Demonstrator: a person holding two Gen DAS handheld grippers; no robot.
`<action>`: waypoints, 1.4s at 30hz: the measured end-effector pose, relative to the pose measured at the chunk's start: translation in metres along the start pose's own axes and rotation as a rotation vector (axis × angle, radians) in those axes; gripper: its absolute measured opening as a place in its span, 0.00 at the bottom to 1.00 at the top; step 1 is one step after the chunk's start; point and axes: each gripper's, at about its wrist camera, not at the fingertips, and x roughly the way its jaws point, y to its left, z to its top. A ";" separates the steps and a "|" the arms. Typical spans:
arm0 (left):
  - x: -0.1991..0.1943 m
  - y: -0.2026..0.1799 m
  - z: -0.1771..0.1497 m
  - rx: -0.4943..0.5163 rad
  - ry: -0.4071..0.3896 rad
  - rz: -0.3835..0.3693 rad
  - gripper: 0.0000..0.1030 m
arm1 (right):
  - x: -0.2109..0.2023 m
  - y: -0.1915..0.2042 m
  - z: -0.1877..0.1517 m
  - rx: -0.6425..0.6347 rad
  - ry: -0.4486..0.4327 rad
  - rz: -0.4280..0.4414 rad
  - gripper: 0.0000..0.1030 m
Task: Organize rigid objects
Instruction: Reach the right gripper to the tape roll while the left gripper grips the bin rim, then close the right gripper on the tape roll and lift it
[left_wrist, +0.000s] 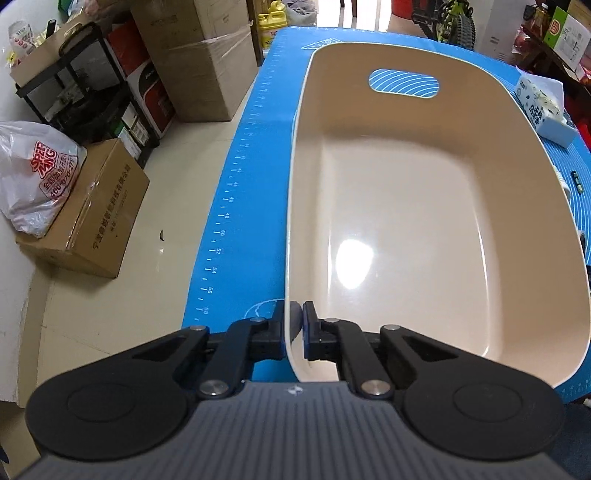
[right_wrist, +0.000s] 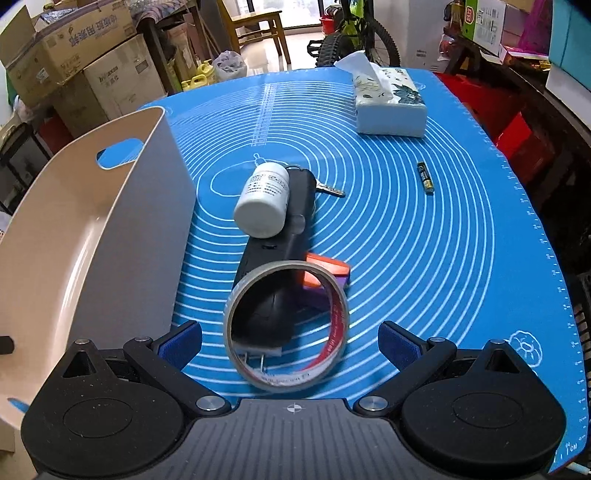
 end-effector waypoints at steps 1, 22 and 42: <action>0.000 0.001 0.000 -0.003 -0.001 -0.008 0.09 | 0.001 0.002 0.000 -0.007 -0.003 -0.003 0.98; 0.001 0.004 -0.001 -0.002 -0.001 -0.014 0.08 | 0.010 0.008 -0.006 0.026 0.105 0.065 0.49; 0.001 0.002 -0.002 0.010 -0.007 -0.016 0.08 | 0.010 0.013 -0.006 -0.014 0.099 0.086 0.14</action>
